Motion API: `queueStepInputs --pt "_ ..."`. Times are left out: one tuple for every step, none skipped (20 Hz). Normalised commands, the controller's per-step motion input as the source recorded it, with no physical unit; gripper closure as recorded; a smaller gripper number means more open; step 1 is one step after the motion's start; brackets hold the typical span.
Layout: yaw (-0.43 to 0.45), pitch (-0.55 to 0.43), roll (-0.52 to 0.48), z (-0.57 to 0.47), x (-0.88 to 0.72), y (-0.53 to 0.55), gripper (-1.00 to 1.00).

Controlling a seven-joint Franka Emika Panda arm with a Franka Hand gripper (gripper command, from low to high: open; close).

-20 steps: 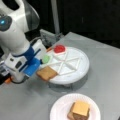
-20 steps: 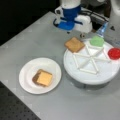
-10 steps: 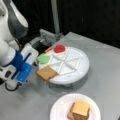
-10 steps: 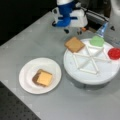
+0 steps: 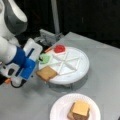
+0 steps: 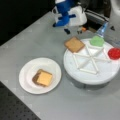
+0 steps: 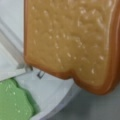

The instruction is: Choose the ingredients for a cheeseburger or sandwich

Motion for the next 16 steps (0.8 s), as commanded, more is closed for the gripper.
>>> queueStepInputs --pt "0.042 0.121 0.226 0.05 0.36 -0.14 -1.00" --pt "0.052 0.117 0.222 0.03 0.36 -0.15 -1.00" --pt "0.055 0.099 0.209 0.01 0.36 -0.15 -1.00" --pt "0.044 0.092 0.205 -0.01 0.37 -0.15 -1.00" --pt "0.039 0.085 0.204 -0.01 0.37 -0.15 -1.00" --pt "0.035 0.063 0.243 -0.02 0.37 -0.14 -1.00" --pt "0.037 0.046 0.265 -0.02 0.37 -0.13 -1.00" --pt "0.037 0.035 0.271 -0.01 0.35 -0.13 -1.00" --pt "0.046 0.015 0.295 -0.02 0.33 -0.13 -1.00" --pt "0.058 -0.008 0.319 -0.02 0.31 -0.14 -1.00" --pt "0.076 -0.015 0.322 -0.03 0.29 -0.15 -1.00" --pt "0.086 -0.020 0.324 -0.04 0.26 -0.16 -1.00" --pt "0.087 -0.031 0.359 -0.04 0.24 -0.17 -1.00" --pt "0.086 -0.036 0.375 -0.04 0.22 -0.17 -1.00" --pt "0.087 -0.037 0.371 -0.03 0.20 -0.17 -1.00" --pt "0.084 -0.040 0.373 -0.03 0.18 -0.18 -1.00"
